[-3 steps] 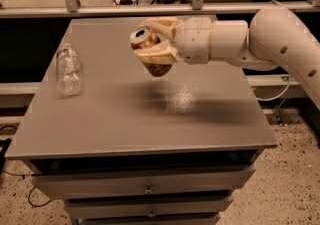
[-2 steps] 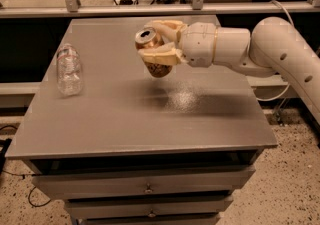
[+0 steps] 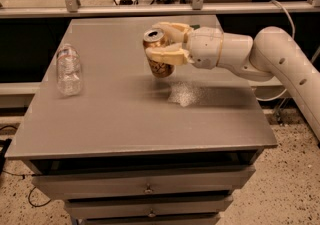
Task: Place orange can upright
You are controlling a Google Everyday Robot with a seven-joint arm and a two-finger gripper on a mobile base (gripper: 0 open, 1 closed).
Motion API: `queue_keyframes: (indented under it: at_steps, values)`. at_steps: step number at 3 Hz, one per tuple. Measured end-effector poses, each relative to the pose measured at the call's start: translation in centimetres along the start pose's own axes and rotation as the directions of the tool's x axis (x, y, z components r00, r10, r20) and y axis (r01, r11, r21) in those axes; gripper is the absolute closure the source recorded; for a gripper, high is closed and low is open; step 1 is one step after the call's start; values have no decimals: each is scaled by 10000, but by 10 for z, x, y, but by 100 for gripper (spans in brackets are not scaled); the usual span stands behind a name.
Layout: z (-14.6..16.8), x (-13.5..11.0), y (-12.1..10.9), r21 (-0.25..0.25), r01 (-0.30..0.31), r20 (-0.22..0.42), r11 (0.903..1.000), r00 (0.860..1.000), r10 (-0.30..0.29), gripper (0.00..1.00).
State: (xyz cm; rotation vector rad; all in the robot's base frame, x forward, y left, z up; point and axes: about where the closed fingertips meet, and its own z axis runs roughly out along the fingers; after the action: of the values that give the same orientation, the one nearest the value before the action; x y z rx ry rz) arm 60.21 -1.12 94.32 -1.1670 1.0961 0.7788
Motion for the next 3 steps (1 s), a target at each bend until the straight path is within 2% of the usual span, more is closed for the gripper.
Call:
queue_keyframes:
  at_steps: [1,3]
  values:
    - [-6,8,-4,-53,-38,99,10000,9999,39,52]
    - [-22,22,-8,171,-157,160,9997,9998,154,7]
